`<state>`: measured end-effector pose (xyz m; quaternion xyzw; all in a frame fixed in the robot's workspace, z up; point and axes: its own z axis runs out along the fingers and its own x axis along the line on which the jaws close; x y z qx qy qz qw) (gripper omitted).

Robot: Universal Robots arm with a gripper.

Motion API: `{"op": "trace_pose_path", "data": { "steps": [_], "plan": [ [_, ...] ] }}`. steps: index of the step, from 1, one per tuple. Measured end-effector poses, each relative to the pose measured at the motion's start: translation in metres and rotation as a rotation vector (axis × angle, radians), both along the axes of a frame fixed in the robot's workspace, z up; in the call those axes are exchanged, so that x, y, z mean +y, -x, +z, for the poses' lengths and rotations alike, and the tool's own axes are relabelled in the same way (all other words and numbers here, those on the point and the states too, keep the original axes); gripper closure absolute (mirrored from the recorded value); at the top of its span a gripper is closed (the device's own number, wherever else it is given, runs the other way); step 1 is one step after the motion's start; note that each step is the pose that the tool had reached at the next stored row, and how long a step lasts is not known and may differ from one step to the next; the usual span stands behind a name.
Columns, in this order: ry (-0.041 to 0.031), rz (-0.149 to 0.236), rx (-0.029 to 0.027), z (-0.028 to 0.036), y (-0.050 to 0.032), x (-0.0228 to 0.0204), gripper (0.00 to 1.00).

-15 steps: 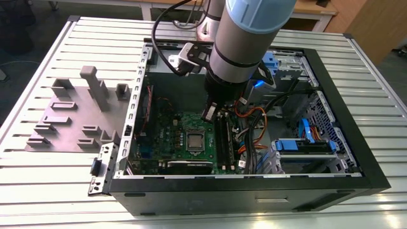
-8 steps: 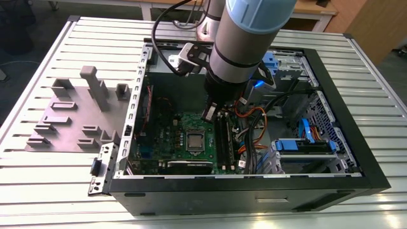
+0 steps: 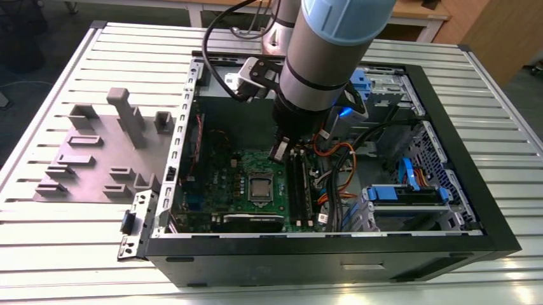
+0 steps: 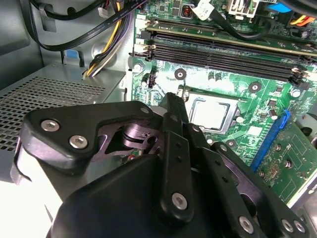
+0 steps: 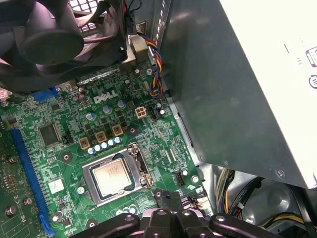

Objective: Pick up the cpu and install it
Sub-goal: 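Install the first cpu locking lever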

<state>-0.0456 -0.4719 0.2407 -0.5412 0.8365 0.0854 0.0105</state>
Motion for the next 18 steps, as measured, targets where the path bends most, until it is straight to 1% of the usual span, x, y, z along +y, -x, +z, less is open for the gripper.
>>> {"op": "trace_pose_path", "data": {
  "steps": [5,8,11,13,18],
  "plan": [
    [0.0,0.002,0.0,0.0,0.0,-0.0001,0.89],
    [0.0,0.019,0.0,-0.0001,0.0,0.0,0.89],
    [0.0,0.047,0.0,-0.0004,0.0001,-0.0003,0.89],
    [0.0002,0.058,-0.0001,-0.0004,0.0002,-0.0018,0.89],
    [0.0037,0.063,0.0001,-0.0005,0.0003,-0.0066,0.89]
  ]
}}
